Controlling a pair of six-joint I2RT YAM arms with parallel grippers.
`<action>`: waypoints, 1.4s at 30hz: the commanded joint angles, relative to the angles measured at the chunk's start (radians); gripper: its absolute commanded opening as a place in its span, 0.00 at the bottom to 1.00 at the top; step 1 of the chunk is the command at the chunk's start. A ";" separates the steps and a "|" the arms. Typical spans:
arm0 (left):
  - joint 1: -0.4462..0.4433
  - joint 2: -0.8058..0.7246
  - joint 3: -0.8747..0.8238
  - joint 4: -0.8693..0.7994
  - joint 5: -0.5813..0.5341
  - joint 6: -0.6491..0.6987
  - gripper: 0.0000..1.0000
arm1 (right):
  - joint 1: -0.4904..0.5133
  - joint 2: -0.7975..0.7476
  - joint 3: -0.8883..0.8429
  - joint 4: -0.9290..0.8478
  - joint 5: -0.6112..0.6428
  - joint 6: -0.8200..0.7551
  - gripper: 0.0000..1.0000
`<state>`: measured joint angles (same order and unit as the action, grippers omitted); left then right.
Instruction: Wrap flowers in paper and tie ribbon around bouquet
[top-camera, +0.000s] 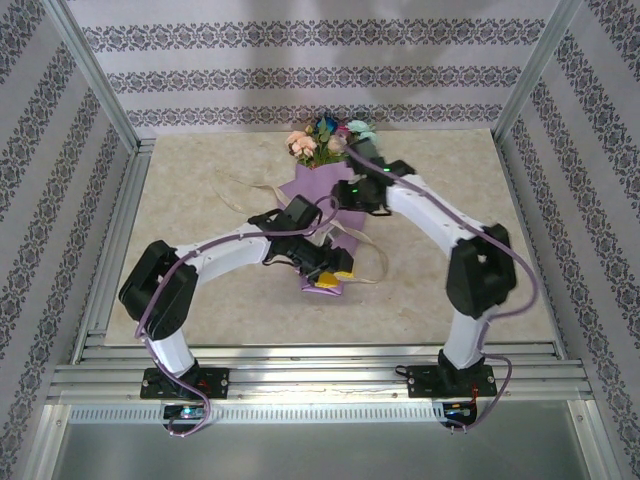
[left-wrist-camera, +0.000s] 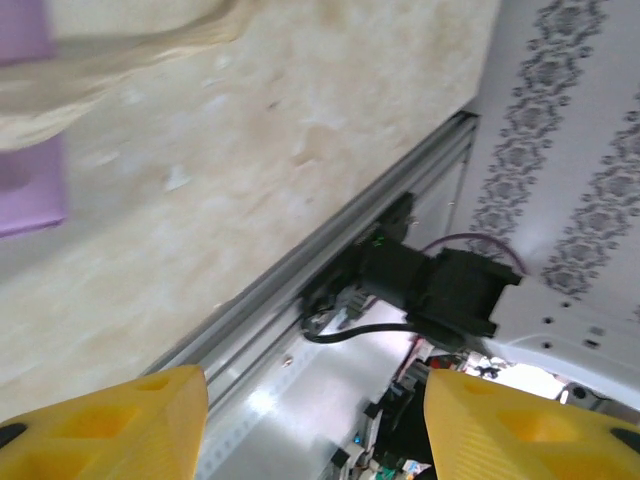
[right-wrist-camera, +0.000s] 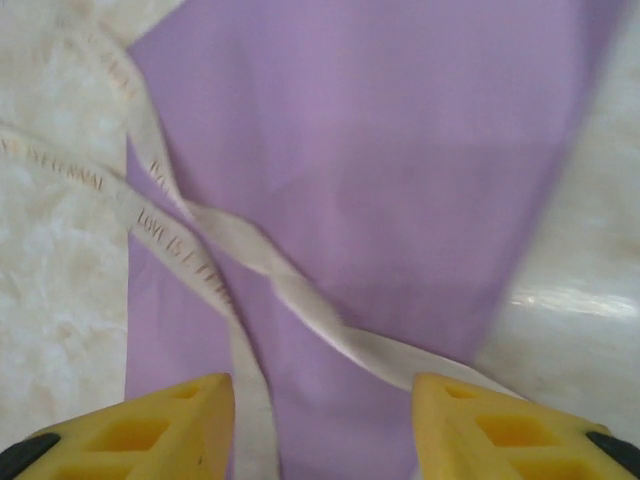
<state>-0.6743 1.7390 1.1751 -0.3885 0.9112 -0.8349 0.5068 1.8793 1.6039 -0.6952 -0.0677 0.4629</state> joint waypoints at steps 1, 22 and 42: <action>0.005 -0.064 -0.035 -0.013 -0.055 0.034 0.60 | 0.069 0.113 0.068 -0.118 0.093 -0.085 0.55; 0.297 -0.103 -0.074 0.082 -0.256 -0.279 0.49 | 0.047 0.326 0.225 -0.167 0.229 -0.170 0.48; 0.180 0.338 0.450 -0.334 -0.514 -0.090 0.52 | -0.137 -0.099 -0.047 -0.099 0.166 0.081 0.00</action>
<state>-0.4797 2.0342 1.5566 -0.6159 0.4675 -0.9833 0.4110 1.8347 1.6218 -0.7925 0.1265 0.4778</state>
